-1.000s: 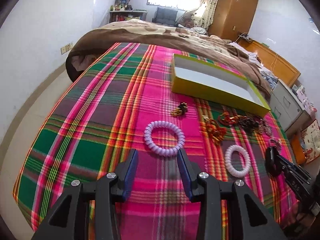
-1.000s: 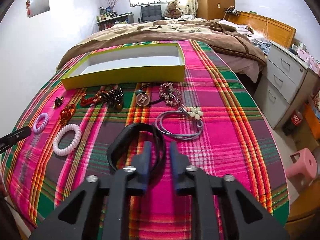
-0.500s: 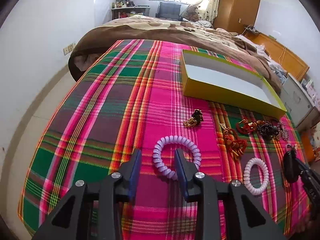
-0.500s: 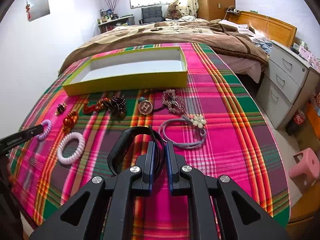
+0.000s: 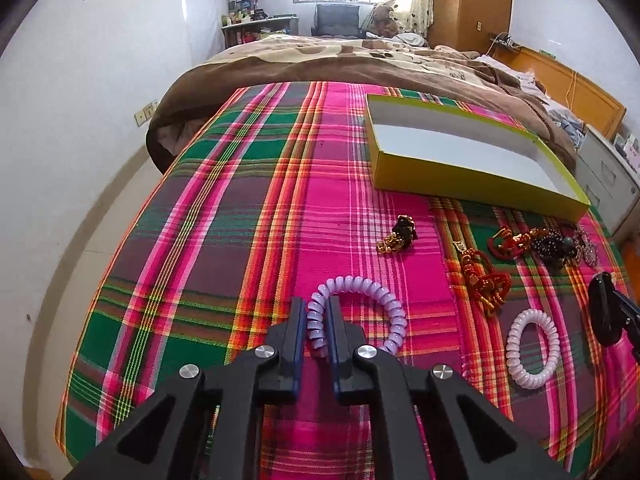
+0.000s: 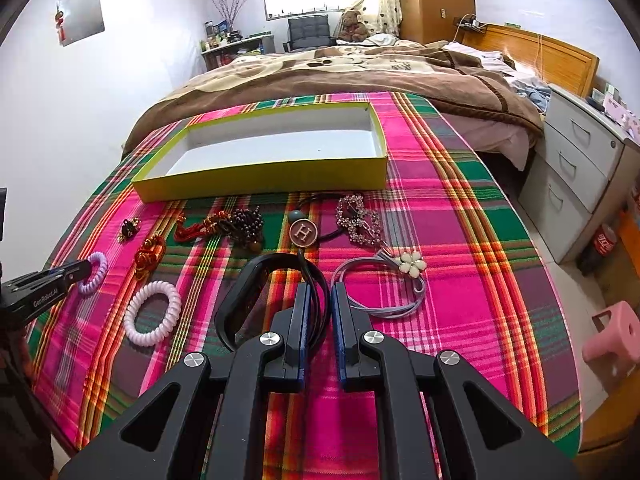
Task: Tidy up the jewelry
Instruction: 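Carry the lavender coil and black watch band over the yellow box with both tools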
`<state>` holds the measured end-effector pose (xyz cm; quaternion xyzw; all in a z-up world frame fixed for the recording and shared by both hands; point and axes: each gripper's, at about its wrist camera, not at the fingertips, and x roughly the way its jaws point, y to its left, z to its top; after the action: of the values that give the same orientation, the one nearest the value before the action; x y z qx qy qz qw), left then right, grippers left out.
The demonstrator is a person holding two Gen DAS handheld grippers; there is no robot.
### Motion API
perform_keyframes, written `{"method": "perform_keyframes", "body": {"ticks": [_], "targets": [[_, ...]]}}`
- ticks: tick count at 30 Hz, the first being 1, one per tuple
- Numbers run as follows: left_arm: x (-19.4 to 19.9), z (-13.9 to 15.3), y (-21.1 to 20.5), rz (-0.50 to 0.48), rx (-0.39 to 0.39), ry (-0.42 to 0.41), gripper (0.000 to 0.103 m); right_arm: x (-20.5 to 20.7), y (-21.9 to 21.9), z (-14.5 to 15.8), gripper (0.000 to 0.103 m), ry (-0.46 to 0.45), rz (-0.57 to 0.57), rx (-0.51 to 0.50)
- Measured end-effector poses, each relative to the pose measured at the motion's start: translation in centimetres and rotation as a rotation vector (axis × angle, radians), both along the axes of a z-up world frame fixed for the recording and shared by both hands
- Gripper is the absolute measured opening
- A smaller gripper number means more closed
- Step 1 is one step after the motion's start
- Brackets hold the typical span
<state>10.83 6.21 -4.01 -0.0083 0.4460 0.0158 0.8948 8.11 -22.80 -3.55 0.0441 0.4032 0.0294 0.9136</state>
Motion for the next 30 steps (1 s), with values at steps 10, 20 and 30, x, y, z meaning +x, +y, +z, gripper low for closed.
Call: {"method": "perform_keyframes", "body": {"ticks": [10, 20, 30], "targets": [[-0.7, 1.4, 0.4, -0.011, -0.047, -0.029, 0.009, 0.1, -0.1, 0.6, 0.011, -0.017, 0.000, 0.003], [0.0, 3.6, -0.3, -0.041, -0.085, -0.070, 0.009, 1.2, -0.3, 2.4, 0.011, -0.054, -0.003, -0.001], [3.5, 6.5, -1.7, -0.075, -0.125, -0.128, 0.009, 5.1, -1.4, 4.8, 0.011, -0.090, -0.021, 0.000]]}}
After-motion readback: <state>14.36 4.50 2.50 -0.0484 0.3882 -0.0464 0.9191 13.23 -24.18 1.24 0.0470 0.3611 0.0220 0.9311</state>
